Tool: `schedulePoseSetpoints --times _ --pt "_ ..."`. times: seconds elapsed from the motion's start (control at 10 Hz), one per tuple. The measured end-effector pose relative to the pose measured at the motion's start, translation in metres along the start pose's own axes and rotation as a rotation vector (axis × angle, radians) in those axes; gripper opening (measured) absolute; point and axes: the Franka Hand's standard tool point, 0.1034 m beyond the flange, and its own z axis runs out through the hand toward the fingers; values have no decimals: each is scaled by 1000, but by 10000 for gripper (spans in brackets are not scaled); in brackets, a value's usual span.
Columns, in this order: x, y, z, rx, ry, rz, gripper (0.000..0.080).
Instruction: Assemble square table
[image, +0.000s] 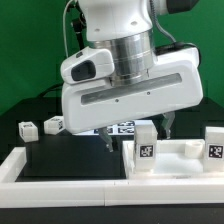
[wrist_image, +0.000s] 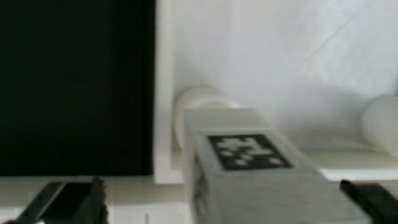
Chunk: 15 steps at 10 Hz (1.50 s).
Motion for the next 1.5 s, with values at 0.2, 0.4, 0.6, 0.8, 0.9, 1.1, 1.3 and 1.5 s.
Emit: schedulePoseSetpoints --times 0.2,0.4,0.6,0.8,0.9,1.1,1.3,1.5 --pt "0 -1 0 5 1 41 528" --pt "1 -4 1 13 2 156 393" --pt "1 -3 0 13 2 307 289" --pt "1 -3 1 15 5 435 289" --pt "4 -2 1 26 27 591 289" --pt "1 -5 3 63 84 959 291" --pt "0 -8 4 132 98 1205 291" --pt "1 -13 5 152 86 1365 291"
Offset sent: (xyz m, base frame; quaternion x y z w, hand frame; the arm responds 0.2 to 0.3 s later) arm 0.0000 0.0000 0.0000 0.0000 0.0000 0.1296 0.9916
